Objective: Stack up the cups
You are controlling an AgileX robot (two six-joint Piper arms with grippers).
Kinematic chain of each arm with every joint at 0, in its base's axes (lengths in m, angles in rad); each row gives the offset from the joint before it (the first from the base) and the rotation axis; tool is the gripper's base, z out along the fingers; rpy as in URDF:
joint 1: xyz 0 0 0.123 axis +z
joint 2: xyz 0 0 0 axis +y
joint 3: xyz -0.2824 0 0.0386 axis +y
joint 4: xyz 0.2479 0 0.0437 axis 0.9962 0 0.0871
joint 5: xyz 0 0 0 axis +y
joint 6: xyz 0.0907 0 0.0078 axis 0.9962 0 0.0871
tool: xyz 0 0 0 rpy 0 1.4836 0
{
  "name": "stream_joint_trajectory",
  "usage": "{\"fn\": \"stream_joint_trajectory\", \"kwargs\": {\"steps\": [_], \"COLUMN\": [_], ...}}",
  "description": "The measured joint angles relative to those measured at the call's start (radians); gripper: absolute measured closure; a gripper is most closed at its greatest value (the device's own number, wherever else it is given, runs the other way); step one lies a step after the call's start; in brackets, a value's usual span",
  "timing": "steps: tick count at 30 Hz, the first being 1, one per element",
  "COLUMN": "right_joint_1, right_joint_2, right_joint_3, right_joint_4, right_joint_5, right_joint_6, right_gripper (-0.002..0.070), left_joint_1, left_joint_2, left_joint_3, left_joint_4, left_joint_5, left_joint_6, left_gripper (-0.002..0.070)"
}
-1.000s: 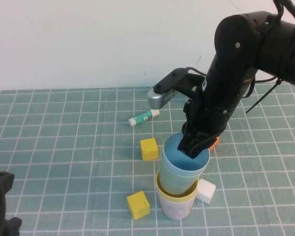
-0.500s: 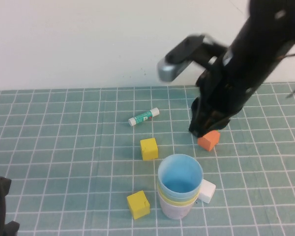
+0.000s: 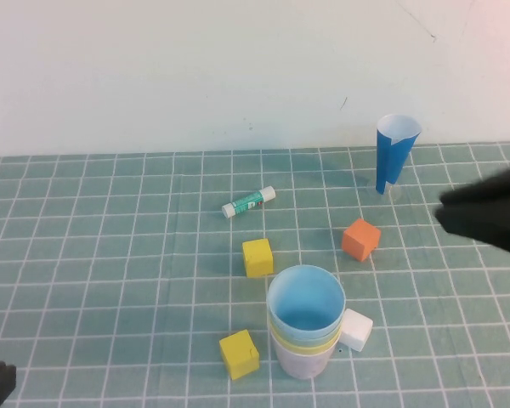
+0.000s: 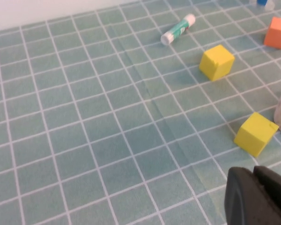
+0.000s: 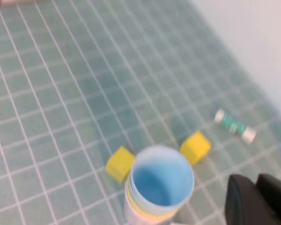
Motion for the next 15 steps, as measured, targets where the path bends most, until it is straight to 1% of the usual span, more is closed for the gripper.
{"fn": "stream_joint_trajectory", "kwargs": {"steps": [3,6,10,15], "right_joint_1": [0.000,0.000,0.000,0.000], "right_joint_2": [-0.148,-0.279,-0.375,-0.391], "right_joint_3": [0.148,0.279,0.415,0.494], "right_joint_4": [0.095,0.153,0.170,0.180], "right_joint_5": [-0.110,-0.211,-0.305,-0.331], "right_joint_6": [-0.132,-0.189,-0.203,-0.203], "right_gripper": [0.0661,0.0671,0.0677,0.0678], "left_joint_1": [0.000,0.000,0.000,0.000], "left_joint_2": [-0.063,-0.090,-0.095,-0.095], "left_joint_3": [0.054,0.087,0.110,0.123], "left_joint_4": [0.015,0.026,0.032,0.032], "left_joint_5": [-0.029,-0.035,-0.035,-0.038], "left_joint_6": [-0.002,-0.004,-0.006,-0.013], "left_gripper": [0.0677,0.0677,0.0677,0.0677]}}
